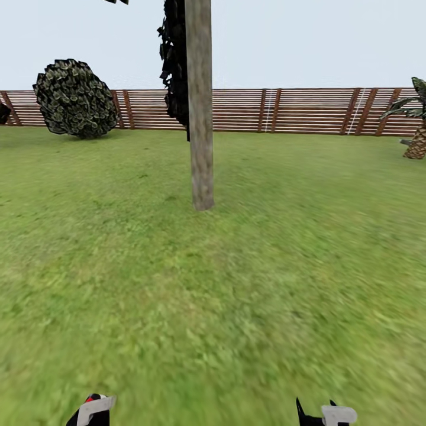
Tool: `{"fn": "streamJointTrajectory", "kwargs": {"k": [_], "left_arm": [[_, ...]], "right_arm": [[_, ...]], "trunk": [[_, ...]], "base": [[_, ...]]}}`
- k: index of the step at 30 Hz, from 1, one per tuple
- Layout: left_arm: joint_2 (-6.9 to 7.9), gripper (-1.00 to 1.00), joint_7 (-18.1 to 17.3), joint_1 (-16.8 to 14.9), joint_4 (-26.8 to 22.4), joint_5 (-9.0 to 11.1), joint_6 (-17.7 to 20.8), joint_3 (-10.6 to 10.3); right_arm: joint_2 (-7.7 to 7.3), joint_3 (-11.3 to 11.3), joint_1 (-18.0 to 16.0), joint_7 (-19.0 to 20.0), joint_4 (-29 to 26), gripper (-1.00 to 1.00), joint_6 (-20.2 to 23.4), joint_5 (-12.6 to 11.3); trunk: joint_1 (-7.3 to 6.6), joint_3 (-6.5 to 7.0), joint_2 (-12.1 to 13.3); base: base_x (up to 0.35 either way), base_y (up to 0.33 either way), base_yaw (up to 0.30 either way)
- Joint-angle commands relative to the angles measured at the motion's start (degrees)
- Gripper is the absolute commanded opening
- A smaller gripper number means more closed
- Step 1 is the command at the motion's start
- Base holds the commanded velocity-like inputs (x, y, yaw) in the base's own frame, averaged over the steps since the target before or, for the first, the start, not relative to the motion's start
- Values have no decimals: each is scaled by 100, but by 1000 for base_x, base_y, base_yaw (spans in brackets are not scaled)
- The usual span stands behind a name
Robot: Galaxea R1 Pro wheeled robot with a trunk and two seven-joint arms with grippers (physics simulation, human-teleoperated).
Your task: In the garden, pick up the pesticide atomizer on the floor and spray pesticide onto both trees until each tree trunk is fully covered.
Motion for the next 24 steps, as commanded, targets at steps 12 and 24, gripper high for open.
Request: {"fn": "streamJointTrajectory", "kwargs": {"k": [12, 24], "left_arm": [[0, -100, 0, -1, -1, 0, -1, 0], [0, -100, 0, -1, -1, 0, -3, 0]], "right_arm": [[0, 0, 2, 0, 0, 100, 0, 0], [3, 0, 3, 0, 0, 100, 0, 0]], "trunk": [[0, 0, 0], [0, 0, 0]], "base": [[338, 0, 0], [338, 0, 0]]}}
